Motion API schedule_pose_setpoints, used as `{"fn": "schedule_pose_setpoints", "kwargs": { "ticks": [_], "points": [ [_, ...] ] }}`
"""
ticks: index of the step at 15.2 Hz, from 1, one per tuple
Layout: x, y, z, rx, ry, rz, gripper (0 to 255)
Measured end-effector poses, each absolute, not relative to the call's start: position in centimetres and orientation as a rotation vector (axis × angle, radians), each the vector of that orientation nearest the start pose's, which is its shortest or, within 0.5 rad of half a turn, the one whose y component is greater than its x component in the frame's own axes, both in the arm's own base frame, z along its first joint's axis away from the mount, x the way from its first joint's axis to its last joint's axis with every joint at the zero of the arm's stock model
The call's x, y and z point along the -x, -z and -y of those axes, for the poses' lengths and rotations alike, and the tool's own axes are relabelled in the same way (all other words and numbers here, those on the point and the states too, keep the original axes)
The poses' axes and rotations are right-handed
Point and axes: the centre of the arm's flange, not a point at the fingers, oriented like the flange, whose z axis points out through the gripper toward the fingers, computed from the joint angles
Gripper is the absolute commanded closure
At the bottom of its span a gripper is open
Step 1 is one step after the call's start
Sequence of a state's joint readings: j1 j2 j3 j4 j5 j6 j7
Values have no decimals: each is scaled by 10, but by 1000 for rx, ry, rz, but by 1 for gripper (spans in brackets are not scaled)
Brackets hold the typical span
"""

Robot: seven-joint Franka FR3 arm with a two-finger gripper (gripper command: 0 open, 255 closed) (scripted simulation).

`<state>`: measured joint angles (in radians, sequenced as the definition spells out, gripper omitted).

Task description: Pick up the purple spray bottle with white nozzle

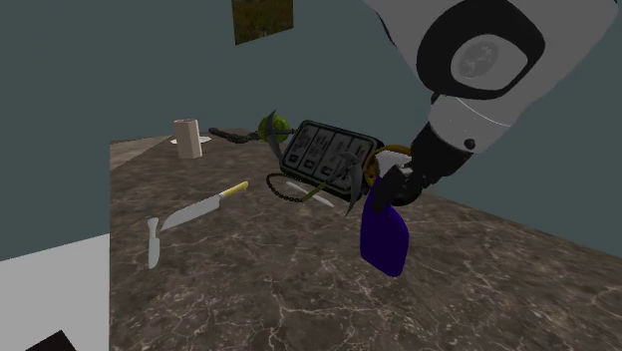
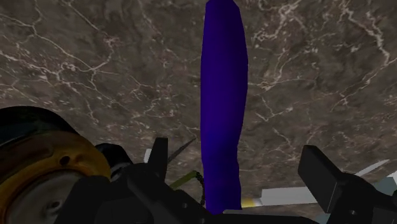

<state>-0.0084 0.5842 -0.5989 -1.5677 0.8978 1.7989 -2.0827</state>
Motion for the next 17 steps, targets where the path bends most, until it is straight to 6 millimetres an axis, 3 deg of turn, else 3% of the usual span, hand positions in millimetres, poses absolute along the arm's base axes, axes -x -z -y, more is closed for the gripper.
{"fn": "schedule_pose_setpoints", "kwargs": {
  "ticks": [7,8,17],
  "points": [
    [-622,-304,278,2251,653,1562,0],
    [-622,-302,278,2251,653,1562,255],
    [-622,-301,278,2251,654,1563,255]
  ]
}}
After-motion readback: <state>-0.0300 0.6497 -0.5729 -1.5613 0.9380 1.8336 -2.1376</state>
